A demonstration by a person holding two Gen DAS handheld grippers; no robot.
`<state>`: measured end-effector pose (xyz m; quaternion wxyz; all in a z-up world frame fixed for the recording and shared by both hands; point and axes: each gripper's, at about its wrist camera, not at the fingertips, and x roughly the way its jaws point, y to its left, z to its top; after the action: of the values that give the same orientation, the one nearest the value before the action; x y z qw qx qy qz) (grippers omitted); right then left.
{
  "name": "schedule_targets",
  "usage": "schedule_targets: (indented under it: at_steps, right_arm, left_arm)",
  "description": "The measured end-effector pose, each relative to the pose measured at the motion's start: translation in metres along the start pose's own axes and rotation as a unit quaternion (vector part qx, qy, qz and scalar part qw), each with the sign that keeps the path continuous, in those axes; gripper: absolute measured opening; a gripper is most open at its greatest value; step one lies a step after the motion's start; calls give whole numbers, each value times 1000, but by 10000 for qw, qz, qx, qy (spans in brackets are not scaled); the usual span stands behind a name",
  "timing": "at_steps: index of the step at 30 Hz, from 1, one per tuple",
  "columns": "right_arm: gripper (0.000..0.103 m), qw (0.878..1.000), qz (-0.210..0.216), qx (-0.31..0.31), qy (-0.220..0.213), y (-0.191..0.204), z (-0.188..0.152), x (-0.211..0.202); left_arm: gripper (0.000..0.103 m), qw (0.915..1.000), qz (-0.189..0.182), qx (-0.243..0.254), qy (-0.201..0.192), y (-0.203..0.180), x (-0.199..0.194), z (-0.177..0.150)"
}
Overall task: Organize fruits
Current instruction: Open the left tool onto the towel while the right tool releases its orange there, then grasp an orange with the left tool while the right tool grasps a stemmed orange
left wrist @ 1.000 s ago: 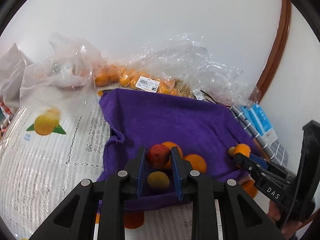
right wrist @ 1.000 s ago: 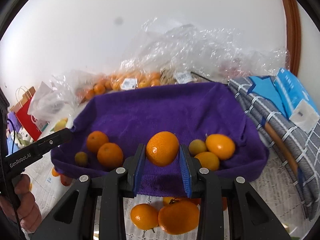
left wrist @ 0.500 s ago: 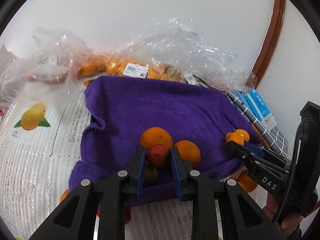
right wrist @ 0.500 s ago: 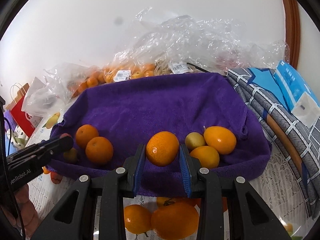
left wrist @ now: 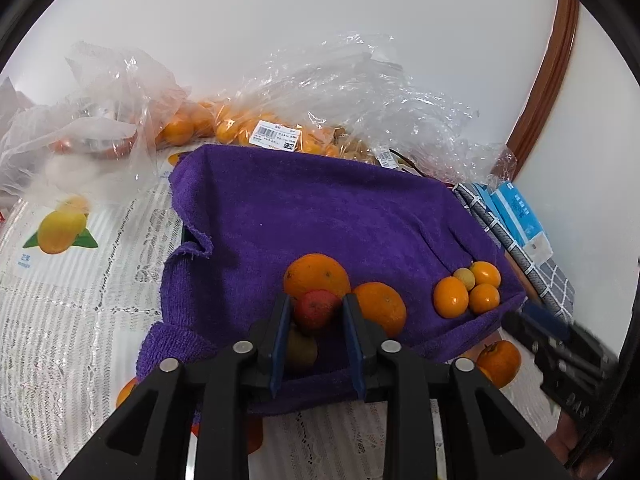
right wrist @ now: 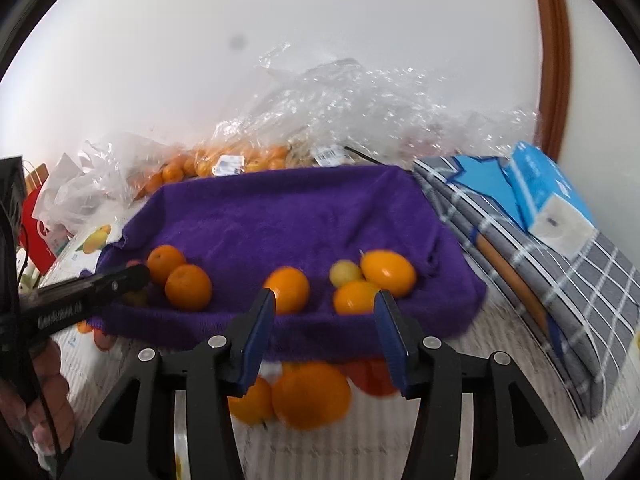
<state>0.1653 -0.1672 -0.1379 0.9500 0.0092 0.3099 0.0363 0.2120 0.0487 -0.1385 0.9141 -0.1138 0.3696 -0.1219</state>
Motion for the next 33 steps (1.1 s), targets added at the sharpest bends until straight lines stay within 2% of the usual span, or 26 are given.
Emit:
schedule_targets:
  at_steps: [1, 3, 7, 10, 16, 19, 25, 27, 29, 33]
  right_arm:
    - [51, 10000, 5, 40, 73, -3, -4, -2]
    - [51, 9998, -19, 67, 205, -6, -12, -4]
    - [56, 9997, 31, 170, 182, -10, -21, -10]
    - [56, 9996, 19, 225, 172, -11, -22, -12]
    - [56, 9994, -286, 156, 114, -16, -22, -17]
    - [61, 9991, -397, 108, 77, -20, -23, -18]
    - [61, 9983, -550, 179, 79, -28, -23, -19]
    - [62, 9984, -517, 209, 120, -31, -23, -20]
    - [62, 9985, -468, 248, 157, -35, -24, -22]
    - [62, 9987, -35, 418, 279, -38, -26, -23]
  left_arm:
    - [34, 10000, -16, -29, 21, 0, 1, 0]
    - [35, 9999, -83, -111, 28, 3, 0, 1]
    - [41, 9997, -139, -191, -89, 5, -6, 2]
    - [42, 9996, -119, -215, -167, 6, -8, 2]
    - [42, 9994, -53, -290, -181, 9, -9, 3]
    - [43, 9993, -40, -308, -230, 11, -13, 4]
    - [44, 9984, 319, -25, -466, 7, -25, 3]
    - [44, 9979, 373, 89, -527, 6, -32, 4]
    - [44, 9980, 219, 189, -554, 3, -40, 3]
    - [44, 9974, 153, 487, -512, -9, -51, -6]
